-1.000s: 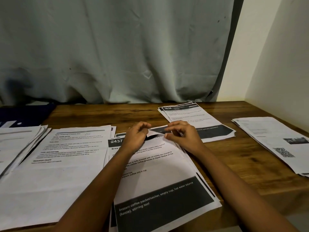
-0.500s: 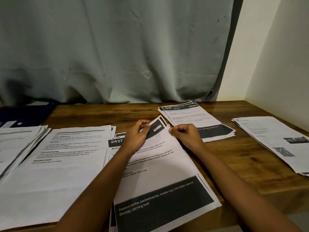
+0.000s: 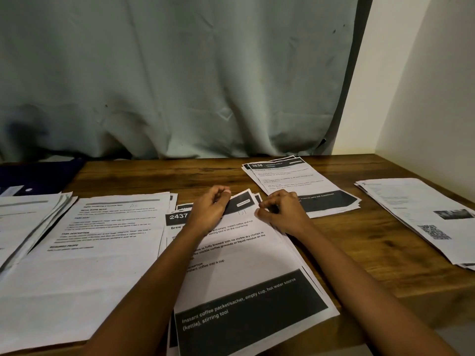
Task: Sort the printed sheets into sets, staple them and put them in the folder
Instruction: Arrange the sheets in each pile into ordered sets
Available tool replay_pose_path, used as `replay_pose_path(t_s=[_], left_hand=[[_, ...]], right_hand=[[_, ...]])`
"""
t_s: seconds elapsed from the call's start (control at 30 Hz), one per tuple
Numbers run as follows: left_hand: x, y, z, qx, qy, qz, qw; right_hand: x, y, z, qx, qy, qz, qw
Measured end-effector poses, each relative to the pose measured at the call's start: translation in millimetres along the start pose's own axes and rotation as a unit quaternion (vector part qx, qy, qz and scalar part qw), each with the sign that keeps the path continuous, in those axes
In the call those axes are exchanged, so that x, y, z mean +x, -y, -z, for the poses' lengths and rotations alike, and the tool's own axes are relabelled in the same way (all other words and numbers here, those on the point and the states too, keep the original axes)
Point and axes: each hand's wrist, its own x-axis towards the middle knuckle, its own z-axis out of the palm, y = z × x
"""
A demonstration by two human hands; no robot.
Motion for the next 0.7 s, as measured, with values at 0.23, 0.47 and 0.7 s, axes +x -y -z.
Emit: replay_pose_path(t_s=[0.23, 0.47, 0.7], left_hand=[[-2, -2, -1, -0.022, 0.000, 0.022, 1.000], [6, 6, -2, -0.040, -0.055, 0.052, 0.996], [-5, -9, 0, -0.038, -0.062, 0.068, 0.995]], right_hand=[[-6, 8, 5, 0.045, 0.032, 0.037, 0.998], [-8, 6, 13, 0.006, 0.096, 0.136, 0.986], [-11, 6, 15, 0.031, 0.090, 0.090, 0.991]])
